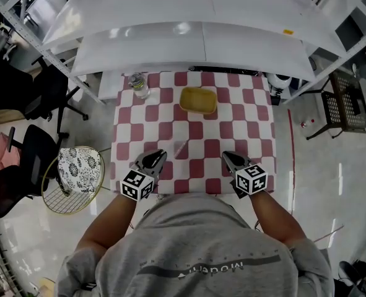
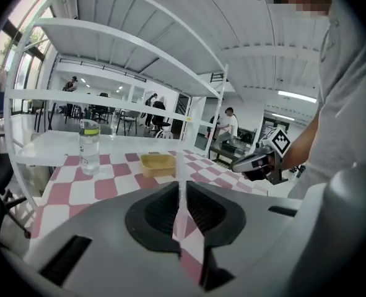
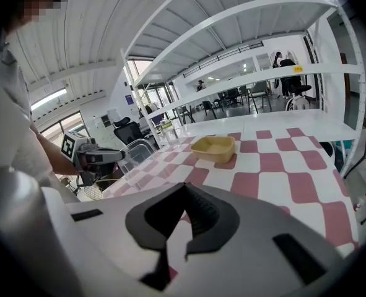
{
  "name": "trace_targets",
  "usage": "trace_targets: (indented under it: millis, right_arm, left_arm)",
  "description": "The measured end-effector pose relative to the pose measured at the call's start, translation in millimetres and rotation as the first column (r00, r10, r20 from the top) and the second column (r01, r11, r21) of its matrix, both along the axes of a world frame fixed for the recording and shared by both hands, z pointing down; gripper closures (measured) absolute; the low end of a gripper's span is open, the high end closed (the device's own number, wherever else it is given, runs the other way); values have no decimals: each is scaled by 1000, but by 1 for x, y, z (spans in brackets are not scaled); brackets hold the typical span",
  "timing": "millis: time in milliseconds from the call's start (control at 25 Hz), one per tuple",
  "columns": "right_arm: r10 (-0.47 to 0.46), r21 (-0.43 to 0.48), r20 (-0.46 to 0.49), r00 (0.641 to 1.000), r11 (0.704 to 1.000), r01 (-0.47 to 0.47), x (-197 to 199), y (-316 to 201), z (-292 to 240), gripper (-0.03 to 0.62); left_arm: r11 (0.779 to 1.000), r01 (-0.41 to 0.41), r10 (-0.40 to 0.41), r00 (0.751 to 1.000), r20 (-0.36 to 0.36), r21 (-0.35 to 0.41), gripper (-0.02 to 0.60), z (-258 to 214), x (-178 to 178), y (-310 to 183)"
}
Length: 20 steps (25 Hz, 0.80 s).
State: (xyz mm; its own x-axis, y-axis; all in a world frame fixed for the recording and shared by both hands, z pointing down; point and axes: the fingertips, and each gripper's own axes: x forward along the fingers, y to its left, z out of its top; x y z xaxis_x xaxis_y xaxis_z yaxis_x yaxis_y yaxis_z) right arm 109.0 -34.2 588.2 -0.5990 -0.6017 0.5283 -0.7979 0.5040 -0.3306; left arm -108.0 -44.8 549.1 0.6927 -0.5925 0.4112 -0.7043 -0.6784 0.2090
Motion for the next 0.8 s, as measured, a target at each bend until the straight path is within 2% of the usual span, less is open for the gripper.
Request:
trace_targets:
  millis: [240, 440, 800]
  right_arm:
    - [-2, 11, -4, 1000, 1000, 2, 0, -3, -1, 571]
    - [-2, 20, -1, 1000, 1000, 2, -1, -3, -4, 571]
    - [-3, 32, 1, 1000, 999, 3, -1, -5, -8, 571]
  left_arm:
    - [999, -30, 27, 998, 65, 45, 537, 1, 3, 4]
    - [999, -26, 24, 999, 49, 29, 537, 1, 4, 6]
    - [999, -29, 27, 999, 36, 46, 537, -8, 4, 4]
